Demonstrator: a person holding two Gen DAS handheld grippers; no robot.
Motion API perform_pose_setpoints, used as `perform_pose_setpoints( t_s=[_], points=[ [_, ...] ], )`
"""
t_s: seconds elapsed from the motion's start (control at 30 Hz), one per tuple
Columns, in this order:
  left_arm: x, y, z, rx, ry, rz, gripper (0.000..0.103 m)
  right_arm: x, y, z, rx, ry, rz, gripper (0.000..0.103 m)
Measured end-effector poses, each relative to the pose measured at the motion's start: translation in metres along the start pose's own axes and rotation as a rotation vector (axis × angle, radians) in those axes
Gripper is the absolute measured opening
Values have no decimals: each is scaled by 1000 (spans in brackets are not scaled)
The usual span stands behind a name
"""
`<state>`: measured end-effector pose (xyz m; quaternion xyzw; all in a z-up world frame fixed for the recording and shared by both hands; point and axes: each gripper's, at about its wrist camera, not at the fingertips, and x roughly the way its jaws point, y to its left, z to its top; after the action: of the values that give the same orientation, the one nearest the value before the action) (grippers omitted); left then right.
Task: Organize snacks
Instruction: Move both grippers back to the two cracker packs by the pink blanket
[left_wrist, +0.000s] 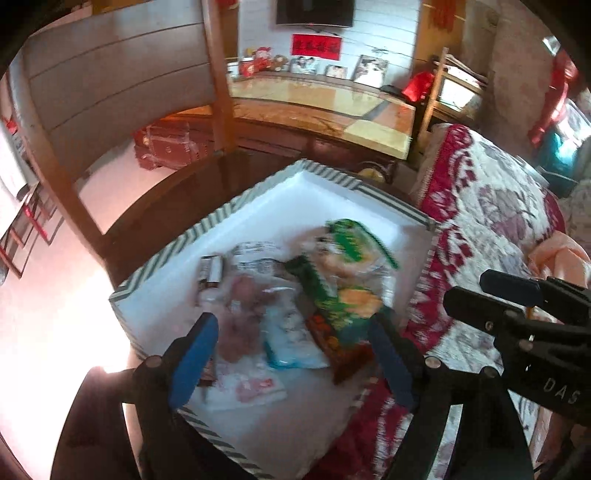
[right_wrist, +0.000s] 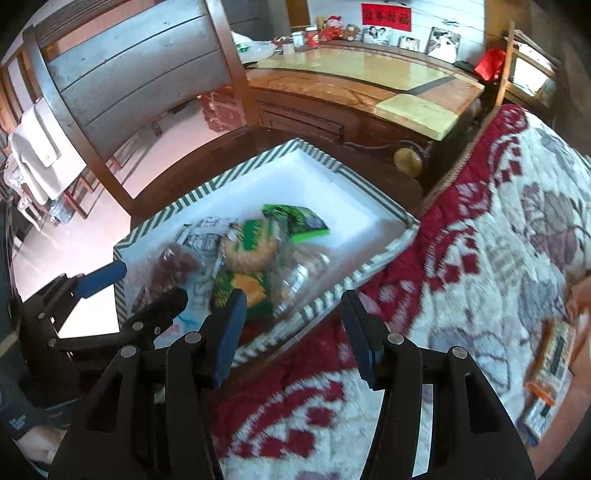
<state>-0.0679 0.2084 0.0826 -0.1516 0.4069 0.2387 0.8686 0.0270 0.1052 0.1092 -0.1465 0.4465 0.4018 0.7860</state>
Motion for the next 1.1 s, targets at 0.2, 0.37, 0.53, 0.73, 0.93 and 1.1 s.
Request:
perform_pose_setpoints(
  t_s=[0.2,0.37,0.53,0.73,0.93,1.1],
  points=[
    [-12,-37,-9,74,-11,-41,85,-26,-29,-27,55,-11,-46,53],
    [-19,-66,-15,123,-12,-75,85,-44,-55,-52,101,-7,-84,53],
    [-26,-96,-21,187,-17,-100,85,-63,-84,-77,159,-12,-126,53],
    [-34,-128,-24,234,-24,-129,85,-84,-121,-106,243,-18,-172,53],
    [-34,-158,-26,280,-19,-152,85,-102,-151,-128,314,-23,-211,53],
    [-35,-185,-31,338,-19,-171,85,-113,-174,-143,364,-23,-242,53]
  ],
)
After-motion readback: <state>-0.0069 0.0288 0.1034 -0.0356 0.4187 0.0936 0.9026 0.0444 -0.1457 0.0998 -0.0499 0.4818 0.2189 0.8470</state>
